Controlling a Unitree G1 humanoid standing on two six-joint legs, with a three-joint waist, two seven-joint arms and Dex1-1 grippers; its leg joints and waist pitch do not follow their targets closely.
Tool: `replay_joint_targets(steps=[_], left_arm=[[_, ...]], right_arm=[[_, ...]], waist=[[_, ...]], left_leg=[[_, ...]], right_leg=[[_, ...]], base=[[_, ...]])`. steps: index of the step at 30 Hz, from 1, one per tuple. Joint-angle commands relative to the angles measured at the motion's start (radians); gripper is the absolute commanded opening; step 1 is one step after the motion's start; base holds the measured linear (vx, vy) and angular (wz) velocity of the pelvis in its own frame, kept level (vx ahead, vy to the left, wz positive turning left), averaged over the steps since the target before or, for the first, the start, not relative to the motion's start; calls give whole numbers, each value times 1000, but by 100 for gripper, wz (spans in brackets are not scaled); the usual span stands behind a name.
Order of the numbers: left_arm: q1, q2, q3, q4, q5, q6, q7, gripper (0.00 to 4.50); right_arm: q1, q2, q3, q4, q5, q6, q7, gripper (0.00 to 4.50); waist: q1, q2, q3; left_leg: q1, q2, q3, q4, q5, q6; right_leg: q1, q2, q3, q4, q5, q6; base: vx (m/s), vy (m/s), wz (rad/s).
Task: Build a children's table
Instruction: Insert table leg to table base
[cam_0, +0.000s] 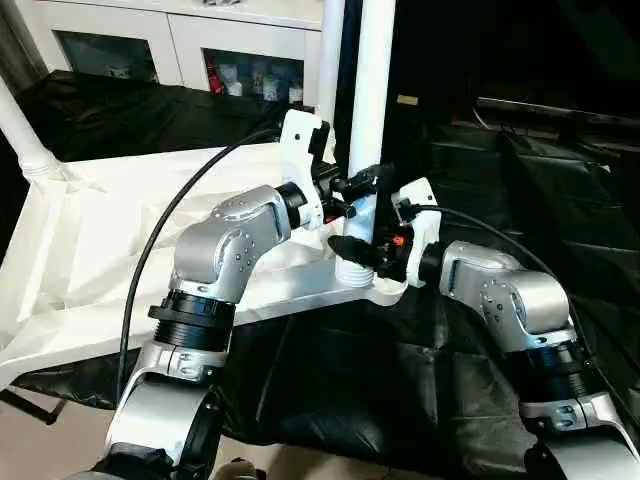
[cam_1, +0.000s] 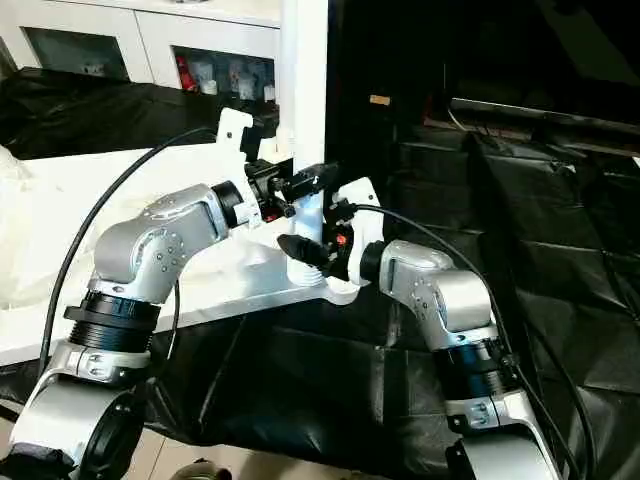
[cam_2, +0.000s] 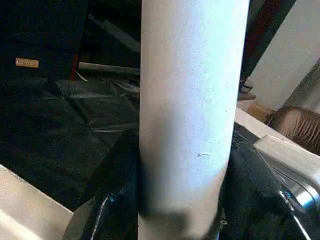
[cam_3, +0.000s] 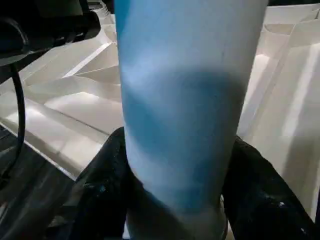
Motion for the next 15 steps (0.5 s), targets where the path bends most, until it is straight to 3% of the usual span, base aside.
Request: replay_joint_targets(steps=[1,4,5,7,9,15], left_arm=[[-7,2,-25,-40,-1,20,-30,189],[-3,5,-38,-42,10,13,-33,189],[-3,7,-42,-42,14,10,-34,189],[-5,12,-47,-36,21,5,-36,189],[-8,18,-52,-30,26,-1,-38,189],[-11,23,-58,-22,29,-7,-40,189]], right_arm=[[-25,-9,-5,-5,-6,6,-11,217],[-23,-10,1,-12,-6,-6,0,217],[-23,-9,-1,-13,-4,-7,-1,256],[-26,-8,-3,-10,-3,-6,-2,256],[-29,-11,0,-8,-21,-22,-13,283],[-33,-17,-4,-6,-22,-32,-14,294]], waist=[[4,-13,-82],[4,-13,-83],[5,-13,-83],[7,-9,-83],[9,-8,-83],[9,-8,-84]], left_leg=[[8,29,-3,-56,38,56],[8,29,-3,-56,37,53],[9,29,-3,-56,37,53],[9,29,-4,-56,38,51],[10,29,-3,-55,40,47],[9,27,-3,-56,26,37]], right_leg=[[66,-52,28,-47,120,-262],[66,-51,29,-47,119,-261],[66,-51,29,-47,120,-261],[66,-51,29,-47,121,-260],[65,-50,29,-46,125,-258],[67,-49,29,-47,125,-258]], base=[[0,0,0],[0,0,0],[0,0,0],[0,0,0],[0,0,0],[0,0,0]])
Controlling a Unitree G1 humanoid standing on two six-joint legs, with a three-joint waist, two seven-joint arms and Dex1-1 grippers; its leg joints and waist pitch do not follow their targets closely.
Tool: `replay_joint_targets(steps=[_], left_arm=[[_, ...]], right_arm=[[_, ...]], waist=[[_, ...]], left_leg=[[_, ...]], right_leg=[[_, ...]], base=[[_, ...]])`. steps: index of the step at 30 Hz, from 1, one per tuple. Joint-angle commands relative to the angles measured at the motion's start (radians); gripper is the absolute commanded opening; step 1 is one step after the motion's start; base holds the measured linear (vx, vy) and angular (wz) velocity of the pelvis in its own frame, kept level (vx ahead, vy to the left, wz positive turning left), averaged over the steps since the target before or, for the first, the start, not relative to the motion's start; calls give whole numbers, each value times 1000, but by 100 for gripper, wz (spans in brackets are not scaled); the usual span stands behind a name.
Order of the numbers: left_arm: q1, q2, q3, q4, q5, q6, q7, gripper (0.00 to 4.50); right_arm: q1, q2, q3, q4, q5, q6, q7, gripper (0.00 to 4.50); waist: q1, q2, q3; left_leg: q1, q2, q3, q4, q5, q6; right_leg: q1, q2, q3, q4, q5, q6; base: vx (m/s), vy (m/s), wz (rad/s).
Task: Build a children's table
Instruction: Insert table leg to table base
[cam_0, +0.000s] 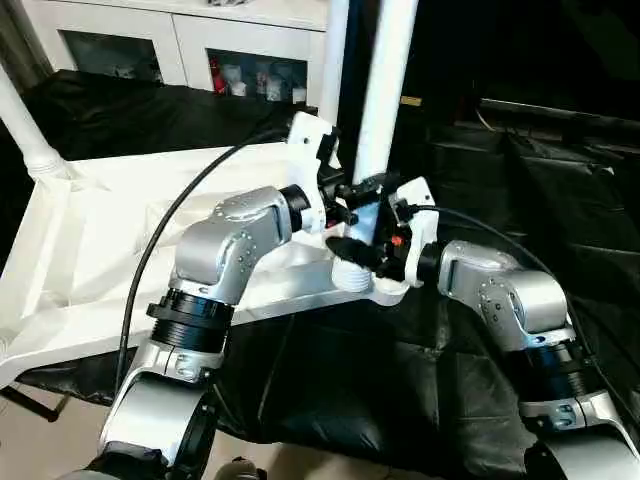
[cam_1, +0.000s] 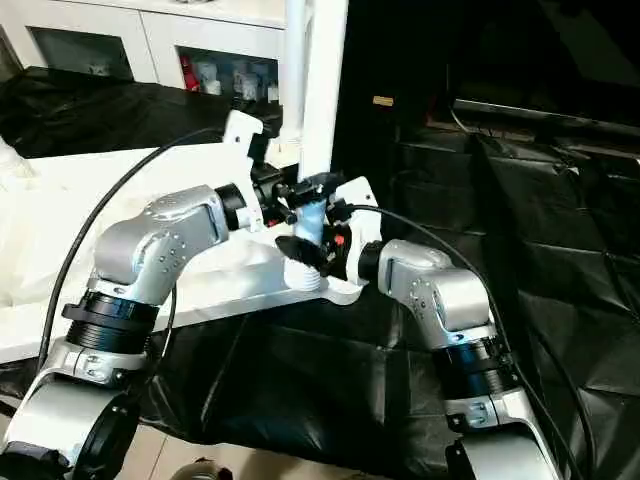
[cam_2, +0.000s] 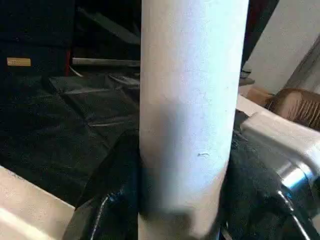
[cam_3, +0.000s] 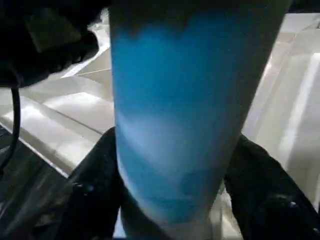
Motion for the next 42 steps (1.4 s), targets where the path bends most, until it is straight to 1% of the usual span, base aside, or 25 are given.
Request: replay_joint_targets(steps=[1,7,8,9,11,12,16,17,19,24,25,26,27,28,29,30,31,34,35,36,37,38,40,41,42], left_arm=[[-13,3,-13,-9,10,-8,-13,189],[-18,7,-16,-2,13,-13,-20,189],[-20,7,-16,2,14,-15,-22,189],[-22,8,-17,4,15,-17,-23,189],[-23,8,-17,6,16,-19,-24,189],[-24,9,-17,8,16,-20,-25,189],[-27,8,-18,9,15,-21,-28,189],[-29,6,-17,11,13,-22,-30,189],[-29,5,-17,12,13,-23,-31,189],[-30,0,-16,11,5,-30,-44,189],[-30,-4,-10,8,-14,-9,-55,224],[-30,-5,-7,4,-25,5,-61,245],[-30,-6,-5,2,-29,7,-63,259],[-30,-6,-4,2,-28,5,-61,259],[-29,-10,0,4,-18,-28,-50,261],[-29,-12,2,6,-12,-45,-47,276],[-29,-14,4,8,-8,-62,-44,290],[-32,-31,36,7,-27,-104,-40,301],[-33,-44,72,-13,-59,-156,-59,301],[-34,-44,79,-16,-64,-155,-57,301],[-34,-37,77,-15,-59,-151,-58,301],[-29,-26,70,-18,-54,-157,-75,301],[-14,-2,53,-15,-40,-164,-106,301],[14,46,-2,-7,12,-195,-154,301],[20,57,-16,-5,25,-201,-166,301]], right_arm=[[-17,-13,-17,-13,-7,-6,-4,294],[-8,-19,-8,-20,-4,-5,9,294],[-5,-21,-4,-20,-3,-1,14,277],[-3,-25,1,-21,-4,2,17,277],[-1,-29,6,-24,-5,7,22,260],[0,-31,9,-25,-5,10,24,257],[4,-35,11,-29,-2,25,28,217],[5,-36,11,-26,-2,29,28,212],[6,-37,11,-26,-1,29,27,196],[12,-34,3,-31,3,32,19,188],[13,-33,1,-31,2,29,16,188],[15,-32,-3,-32,2,27,12,188],[16,-31,-6,-33,2,25,9,188],[16,-31,-7,-33,3,24,8,188],[18,-27,-14,-33,4,14,3,188],[19,-26,-18,-32,4,10,1,188],[19,-24,-21,-31,5,5,-1,188],[17,-14,-39,-25,7,-15,-16,188],[10,6,-70,-6,2,-72,-48,188],[8,11,-79,0,-1,-94,-56,188],[6,16,-89,4,-1,-110,-67,188],[5,21,-101,8,-1,-122,-81,188],[5,27,-119,19,-11,-155,-111,188],[12,20,-125,33,-38,-185,-147,188],[13,17,-125,36,-45,-190,-154,188]], waist=[[2,-4,-84],[2,-5,-85],[2,-3,-85],[2,-3,-85],[2,-4,-85],[2,-2,-85],[2,-2,-85],[2,3,-86],[1,0,-85],[1,3,-86],[1,3,-86],[1,3,-86],[0,2,-86],[0,3,-86],[0,2,-85],[0,-2,-85],[1,-1,-85],[0,-2,-85],[2,-2,-84],[1,-1,-85],[1,0,-85],[0,1,-84],[-1,2,-83],[0,3,-83],[-4,11,-84]], left_leg=[[9,27,-4,-56,24,37],[10,27,-3,-56,21,33],[9,27,-4,-56,19,32],[9,27,-4,-56,19,32],[9,27,-4,-56,17,33],[9,27,-4,-56,16,33],[10,28,-4,-56,15,31],[10,28,-5,-56,15,29],[10,27,-4,-56,11,28],[11,27,-5,-56,8,24],[11,28,-5,-56,6,24],[11,27,-4,-56,5,21],[10,27,-5,-56,5,21],[11,27,-4,-56,2,22],[11,28,-4,-57,-1,22],[10,28,-4,-57,-7,23],[10,28,-5,-57,-8,24],[11,28,-4,-58,-9,23],[9,28,-4,-58,-11,21],[8,28,-4,-58,-20,17],[11,29,-3,-58,-23,16],[11,28,-3,-59,-26,16],[11,28,-4,-60,-30,16],[12,28,-5,-62,-28,10],[14,27,-5,-62,-27,0]], right_leg=[[67,-50,29,-47,126,-261],[68,-49,28,-47,139,-266],[68,-49,28,-47,139,-266],[69,-49,28,-47,139,-266],[69,-49,28,-47,140,-266],[69,-49,28,-47,138,-266],[68,-48,28,-47,141,-268],[68,-49,28,-46,145,-271],[68,-48,28,-47,144,-272],[68,-48,28,-47,145,-272],[68,-48,28,-48,145,-272],[68,-48,28,-47,145,-273],[69,-47,28,-47,146,-274],[68,-47,28,-47,144,-274],[68,-48,28,-49,138,-274],[70,-49,28,-50,128,-272],[69,-50,28,-51,123,-271],[69,-49,28,-51,116,-270],[68,-52,28,-51,110,-272],[67,-53,28,-52,103,-274],[65,-53,28,-52,101,-275],[65,-49,28,-52,96,-269],[64,-49,28,-53,83,-261],[63,-49,27,-55,64,-244],[60,-45,26,-55,57,-229]], base=[[0,0,0],[0,0,0],[0,0,0],[0,0,0],[0,0,0],[0,0,0],[0,0,0],[0,0,0],[0,0,0],[0,0,0],[0,0,0],[0,0,0],[0,0,0],[0,0,0],[0,0,0],[0,0,0],[0,0,0],[0,0,0],[0,0,0],[0,0,0],[0,0,0],[0,0,0],[0,0,0],[0,0,0],[0,0,0]])
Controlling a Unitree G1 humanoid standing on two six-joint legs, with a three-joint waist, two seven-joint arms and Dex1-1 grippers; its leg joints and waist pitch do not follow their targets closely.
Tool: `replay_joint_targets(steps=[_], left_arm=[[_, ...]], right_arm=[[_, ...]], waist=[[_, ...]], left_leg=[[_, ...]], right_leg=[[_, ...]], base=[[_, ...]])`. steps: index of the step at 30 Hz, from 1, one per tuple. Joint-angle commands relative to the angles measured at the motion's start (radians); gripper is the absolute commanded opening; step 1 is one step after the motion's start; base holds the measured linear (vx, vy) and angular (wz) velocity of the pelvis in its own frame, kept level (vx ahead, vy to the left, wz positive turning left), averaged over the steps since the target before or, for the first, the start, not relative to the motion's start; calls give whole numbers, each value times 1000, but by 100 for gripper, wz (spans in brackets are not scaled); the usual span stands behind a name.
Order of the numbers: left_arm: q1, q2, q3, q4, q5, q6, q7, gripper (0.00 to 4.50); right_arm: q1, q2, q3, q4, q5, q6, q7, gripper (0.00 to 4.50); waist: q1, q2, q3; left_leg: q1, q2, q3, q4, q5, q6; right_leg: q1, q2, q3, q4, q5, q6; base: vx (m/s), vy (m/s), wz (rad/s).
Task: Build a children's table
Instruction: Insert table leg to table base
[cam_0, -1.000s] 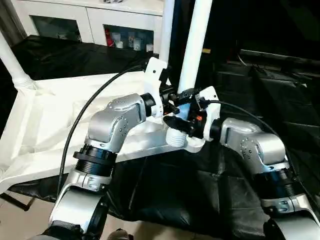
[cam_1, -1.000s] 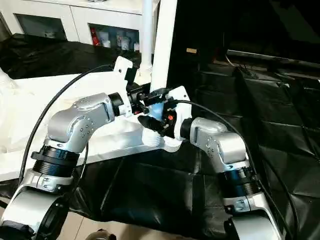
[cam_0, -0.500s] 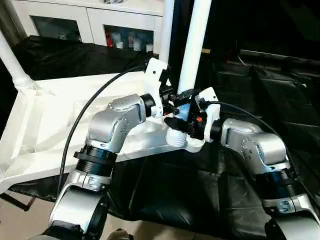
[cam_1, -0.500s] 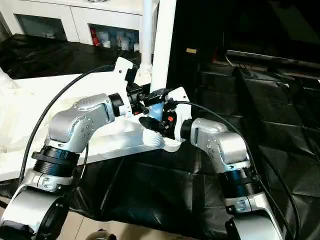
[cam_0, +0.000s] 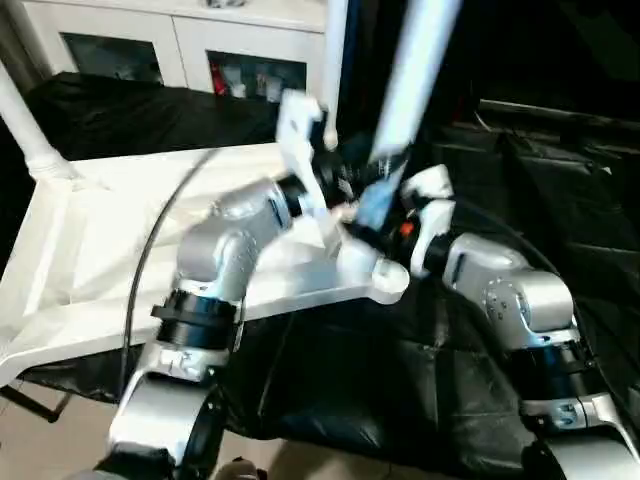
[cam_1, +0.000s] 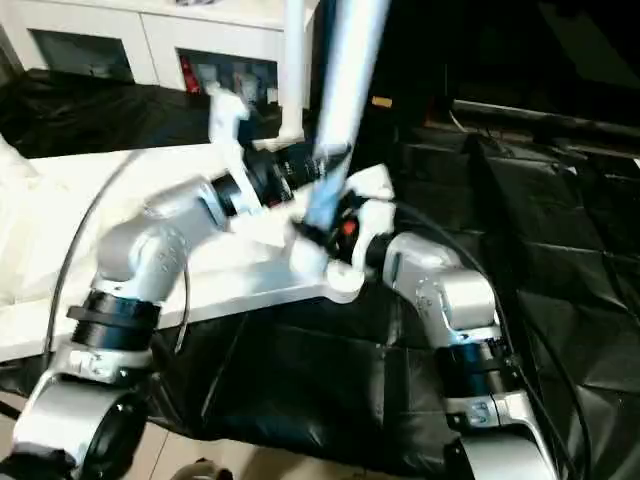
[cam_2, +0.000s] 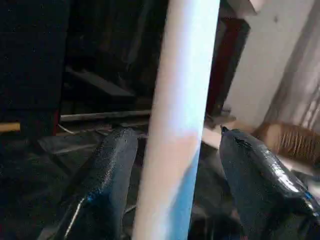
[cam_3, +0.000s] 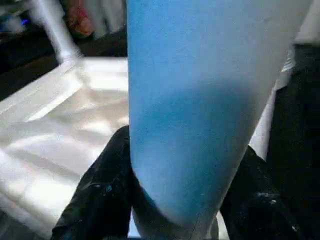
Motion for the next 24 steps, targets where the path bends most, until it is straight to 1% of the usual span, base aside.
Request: replay_joint_targets(steps=[1,2,3,4,5,6,7,8,9,10,11,13,14,15,16,17,18,19,20,21,22,23,24], left_arm=[[34,36,-69,4,67,-30,-57,301],[62,79,-130,21,122,-65,-104,301],[76,99,-161,41,155,-89,-120,301],[76,99,-161,41,155,-89,-120,301],[96,119,-195,74,189,-122,-149,301],[107,126,-212,93,204,-142,-164,301],[109,126,-214,95,205,-145,-167,301],[119,129,-231,117,216,-156,-183,301],[123,130,-243,132,226,-163,-186,301],[125,131,-253,144,233,-171,-189,285],[127,131,-262,158,239,-177,-192,285],[132,132,-281,196,258,-196,-196,264],[136,132,-296,232,279,-220,-197,256],[136,132,-296,232,279,-220,-197,246],[140,133,-309,261,299,-241,-202,236],[140,133,-319,302,327,-266,-190,228],[137,133,-320,331,342,-284,-184,228],[137,133,-320,332,342,-285,-184,209],[133,133,-320,351,348,-296,-181,200],[129,134,-319,366,355,-304,-173,200],[126,137,-319,381,361,-313,-167,186],[123,141,-316,395,365,-320,-164,178],[123,141,-315,400,366,-324,-164,167]], right_arm=[[4,-18,-25,14,-37,-37,-40,188],[14,-27,-32,23,-57,-59,-66,188],[20,-29,-45,24,-54,-64,-73,188],[20,-29,-45,24,-54,-64,-73,188],[29,-34,-61,27,-56,-78,-83,188],[34,-40,-62,29,-63,-88,-84,188],[35,-41,-62,30,-64,-90,-84,188],[41,-49,-58,32,-72,-104,-81,188],[44,-52,-56,30,-74,-106,-79,188],[46,-53,-54,30,-76,-110,-78,188],[48,-54,-53,31,-77,-114,-77,188],[50,-53,-50,30,-80,-120,-77,188],[51,-50,-48,29,-80,-122,-79,188],[51,-50,-48,29,-80,-122,-79,188],[51,-48,-47,27,-80,-123,-81,188],[51,-44,-45,25,-81,-125,-82,188],[51,-42,-42,23,-79,-126,-78,188],[51,-42,-41,23,-79,-126,-78,188],[51,-41,-39,23,-78,-128,-73,188],[52,-40,-37,19,-76,-127,-66,188],[54,-40,-32,14,-73,-124,-54,188],[59,-40,-25,6,-70,-122,-41,188],[61,-40,-23,3,-69,-122,-37,188]], waist=[[-4,7,-80],[-2,11,-82],[-4,14,-81],[-4,14,-83],[-4,13,-83],[-4,18,-83],[-4,17,-83],[-4,26,-83],[-5,23,-83],[-7,20,-82],[-6,20,-82],[-9,20,-82],[-12,23,-81],[-13,23,-82],[-13,23,-82],[-17,26,-83],[-18,26,-83],[-20,26,-84],[-21,28,-84],[-21,31,-84],[-22,29,-83],[-21,22,-83],[-20,27,-82]], left_leg=[[12,27,-4,-62,-33,1],[14,27,-5,-63,-33,-5],[13,26,-4,-64,-35,-13],[14,25,-4,-63,-38,-12],[15,25,-4,-64,-44,-17],[14,26,-4,-65,-55,-21],[15,26,-4,-66,-62,-23],[14,27,-7,-66,-66,-31],[15,27,-5,-66,-72,-33],[13,25,-5,-66,-84,-35],[13,25,-5,-67,-87,-33],[11,25,-5,-66,-88,-28],[11,25,-5,-66,-94,-24],[11,25,-6,-66,-93,-21],[11,25,-6,-66,-93,-21],[10,24,-6,-66,-96,-20],[10,25,-7,-66,-96,-19],[9,24,-7,-65,-94,-16],[10,26,-8,-65,-89,-13],[11,26,-7,-64,-91,-12],[10,27,-7,-64,-98,-8],[11,28,-6,-65,-103,-2],[11,29,-6,-66,-109,-2]], right_leg=[[60,-44,27,-55,55,-231],[59,-45,27,-56,49,-220],[59,-43,28,-55,51,-215],[59,-43,28,-57,53,-211],[60,-43,28,-55,59,-214],[59,-44,28,-57,55,-213],[59,-44,28,-58,53,-214],[60,-45,27,-54,61,-221],[59,-44,27,-58,61,-222],[62,-44,28,-56,63,-229],[63,-45,28,-57,59,-231],[64,-46,29,-57,59,-233],[62,-46,29,-60,49,-233],[64,-46,29,-59,48,-232],[64,-46,29,-59,48,-232],[64,-46,29,-61,49,-232],[65,-46,29,-60,49,-233],[66,-47,29,-60,51,-233],[65,-48,29,-59,58,-239],[63,-48,29,-59,61,-244],[64,-47,29,-60,63,-251],[64,-48,29,-61,54,-253],[62,-50,29,-61,35,-255]], base=[[0,0,0],[0,0,0],[0,0,0],[0,0,0],[0,0,0],[0,0,0],[0,0,0],[0,0,0],[0,0,0],[0,0,0],[0,0,0],[0,0,0],[0,0,0],[0,0,0],[0,0,0],[0,0,0],[0,0,0],[0,0,0],[0,0,0],[0,0,0],[0,0,0],[0,0,0],[0,0,0]])
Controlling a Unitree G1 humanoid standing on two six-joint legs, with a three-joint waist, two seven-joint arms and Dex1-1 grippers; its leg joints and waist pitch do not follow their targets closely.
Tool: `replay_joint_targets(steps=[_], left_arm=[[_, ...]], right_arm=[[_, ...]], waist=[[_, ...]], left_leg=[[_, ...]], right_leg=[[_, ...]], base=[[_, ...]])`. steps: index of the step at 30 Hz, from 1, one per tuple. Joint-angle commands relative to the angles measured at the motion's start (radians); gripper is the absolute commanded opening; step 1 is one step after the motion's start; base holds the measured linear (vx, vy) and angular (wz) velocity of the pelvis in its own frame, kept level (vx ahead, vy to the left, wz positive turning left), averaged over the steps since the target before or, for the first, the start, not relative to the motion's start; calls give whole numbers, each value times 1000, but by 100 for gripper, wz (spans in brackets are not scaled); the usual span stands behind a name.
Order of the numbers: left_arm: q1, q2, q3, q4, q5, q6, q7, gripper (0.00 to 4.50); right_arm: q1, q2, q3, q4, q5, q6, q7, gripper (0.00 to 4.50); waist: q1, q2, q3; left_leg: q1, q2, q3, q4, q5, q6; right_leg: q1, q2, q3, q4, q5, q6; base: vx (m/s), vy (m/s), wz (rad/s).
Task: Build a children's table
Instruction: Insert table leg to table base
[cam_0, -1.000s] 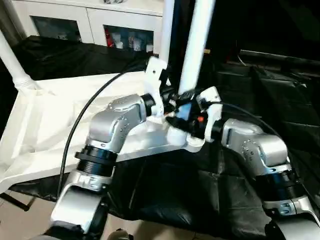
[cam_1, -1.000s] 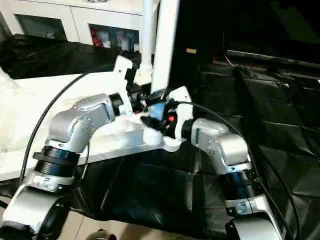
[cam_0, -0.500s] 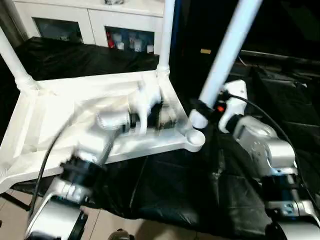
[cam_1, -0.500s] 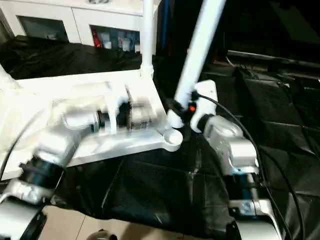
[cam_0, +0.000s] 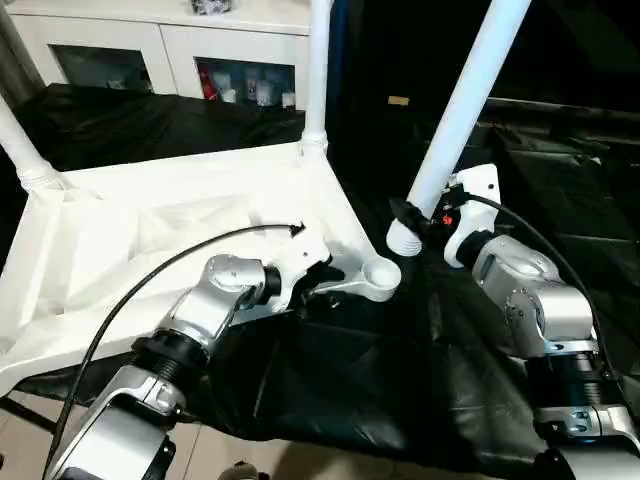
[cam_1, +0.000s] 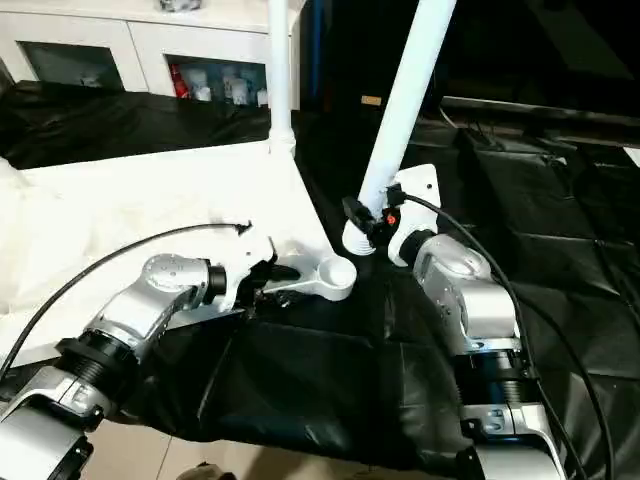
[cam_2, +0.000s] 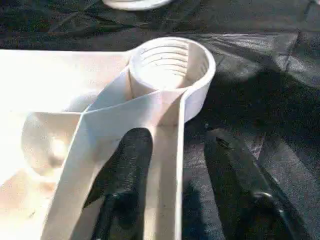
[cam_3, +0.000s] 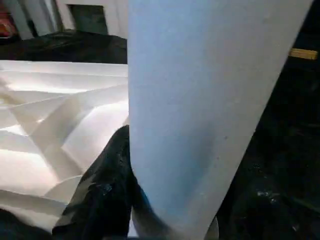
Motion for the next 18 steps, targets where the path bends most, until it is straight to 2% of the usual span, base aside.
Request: replay_joint_targets(steps=[1,6,11,12,16,18], left_arm=[[-9,15,4,32,21,-8,11,167],[-15,22,16,58,30,-28,-6,120],[-4,54,-24,56,69,-31,-47,91],[-4,56,-26,56,71,-30,-49,69],[-6,68,-36,54,83,-5,-70,52],[-7,71,-36,50,85,7,-78,26]], right_arm=[[11,-5,5,-28,10,-9,21,188],[13,-6,16,-31,10,-6,37,188],[13,-8,32,-35,12,3,67,188],[13,-8,33,-35,12,4,69,188],[12,-20,57,-37,10,18,113,188],[11,-27,67,-35,10,24,130,188]], waist=[[2,1,-78],[1,0,-75],[-1,2,-72],[-1,3,-72],[-1,1,-72],[-1,1,-73]], left_leg=[[10,29,-5,-66,-115,0],[11,30,-6,-70,-142,-9],[12,32,-7,-74,-169,-18],[13,32,-7,-74,-174,-19],[12,32,-7,-74,-168,-19],[11,31,-6,-73,-157,-16]], right_leg=[[62,-51,29,-62,21,-256],[58,-53,29,-69,-55,-242],[54,-54,30,-75,-113,-226],[52,-53,30,-75,-121,-224],[51,-53,31,-74,-107,-225],[53,-54,31,-73,-97,-230]], base=[[0,0,0],[0,0,0],[0,0,0],[0,0,0],[0,0,0],[0,0,0]])
